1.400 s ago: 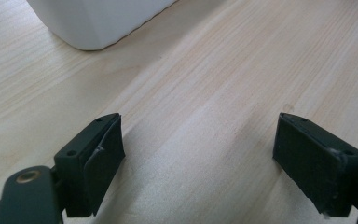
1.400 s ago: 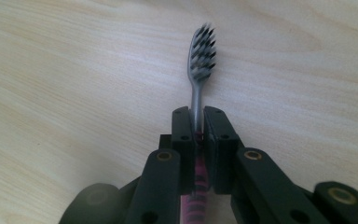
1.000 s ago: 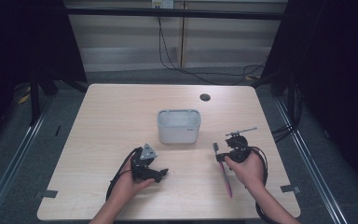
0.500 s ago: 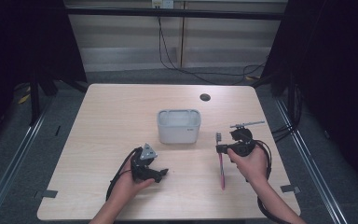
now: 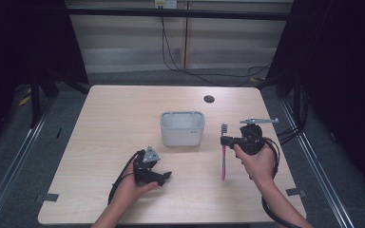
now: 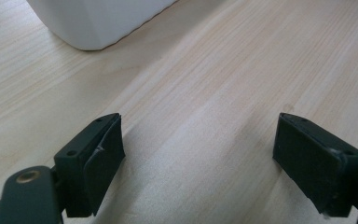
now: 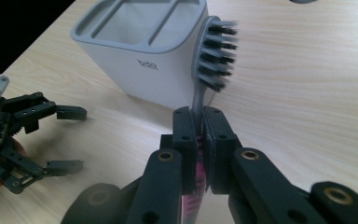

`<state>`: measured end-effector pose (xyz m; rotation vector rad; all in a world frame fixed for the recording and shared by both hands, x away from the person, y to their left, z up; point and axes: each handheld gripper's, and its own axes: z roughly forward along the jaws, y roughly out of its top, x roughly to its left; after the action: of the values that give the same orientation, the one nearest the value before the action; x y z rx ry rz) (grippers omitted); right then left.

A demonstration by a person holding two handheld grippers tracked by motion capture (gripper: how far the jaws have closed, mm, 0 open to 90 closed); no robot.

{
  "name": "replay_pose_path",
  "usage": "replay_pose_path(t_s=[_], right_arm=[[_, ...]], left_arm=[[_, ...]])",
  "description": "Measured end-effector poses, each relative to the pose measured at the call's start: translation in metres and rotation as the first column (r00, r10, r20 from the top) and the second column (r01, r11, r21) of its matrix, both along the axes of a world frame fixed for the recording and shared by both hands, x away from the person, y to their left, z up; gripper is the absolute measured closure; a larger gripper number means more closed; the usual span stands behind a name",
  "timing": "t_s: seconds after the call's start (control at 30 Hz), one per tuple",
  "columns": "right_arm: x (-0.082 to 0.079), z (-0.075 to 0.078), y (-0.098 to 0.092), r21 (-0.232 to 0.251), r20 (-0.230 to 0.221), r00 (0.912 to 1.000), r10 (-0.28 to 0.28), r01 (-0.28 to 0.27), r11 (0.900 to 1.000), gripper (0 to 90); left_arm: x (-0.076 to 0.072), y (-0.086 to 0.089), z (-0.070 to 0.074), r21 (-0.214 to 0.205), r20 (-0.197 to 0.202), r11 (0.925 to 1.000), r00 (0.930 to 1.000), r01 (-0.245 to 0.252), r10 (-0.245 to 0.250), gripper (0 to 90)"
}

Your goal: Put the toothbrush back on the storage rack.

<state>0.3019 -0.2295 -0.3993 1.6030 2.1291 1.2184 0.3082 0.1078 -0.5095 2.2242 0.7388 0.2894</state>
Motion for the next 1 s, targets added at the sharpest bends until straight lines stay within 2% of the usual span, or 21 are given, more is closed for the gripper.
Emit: replay_pose_path(t_s=[0.03,0.17,0.53,0.7,1.0], right_arm=[[0.000,0.002,0.001,0.008,0.022,0.9997,0.008,-0.009,0.9999,85.3],[0.001,0.005,0.001,0.020,0.056,0.9984,0.010,-0.011,0.9997,85.3],[0.004,0.012,0.004,0.027,0.105,0.9943,0.016,-0.019,0.9995,85.2],[0.006,0.020,0.007,0.041,0.149,0.9888,0.009,-0.015,0.9990,85.2],[0.007,0.029,0.007,0.053,0.185,0.9828,0.003,-0.013,0.9985,85.2]], left_arm=[[0.000,0.000,0.000,0.000,0.000,1.0000,1.0000,0.000,0.000,15.7],[0.000,0.000,0.000,0.000,0.000,1.0000,1.0000,0.000,0.000,15.7],[0.000,0.000,0.000,0.000,0.000,1.0000,1.0000,0.000,0.000,15.7],[0.000,0.000,0.000,0.000,0.000,1.0000,1.0000,0.000,0.000,15.7],[0.000,0.000,0.000,0.000,0.000,1.0000,1.0000,0.000,0.000,15.7]])
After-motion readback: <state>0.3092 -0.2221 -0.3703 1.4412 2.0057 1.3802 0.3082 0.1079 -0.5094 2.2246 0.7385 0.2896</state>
